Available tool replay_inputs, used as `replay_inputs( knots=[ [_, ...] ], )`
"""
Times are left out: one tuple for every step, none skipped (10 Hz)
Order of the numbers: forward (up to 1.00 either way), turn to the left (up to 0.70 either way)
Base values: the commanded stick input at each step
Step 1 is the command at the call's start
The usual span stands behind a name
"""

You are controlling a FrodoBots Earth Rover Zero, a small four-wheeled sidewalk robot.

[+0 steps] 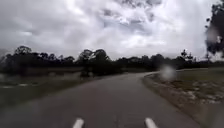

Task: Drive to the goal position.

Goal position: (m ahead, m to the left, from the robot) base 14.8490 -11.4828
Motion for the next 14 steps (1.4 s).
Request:
replay_inputs(
  knots=[
    [0.85, 0.0],
    [0.85, 0.0],
    [0.85, 0.0],
    [0.85, -0.1],
    [0.85, -0.27],
    [0.85, -0.34],
    [0.85, -0.23],
    [0.85, -0.11],
    [0.85, -0.03],
    [0.85, 0.0],
    [0.85, 0.0],
    [0.85, 0.0],
    [0.85, 0.0],
    [0.85, 0.0]
  ],
)
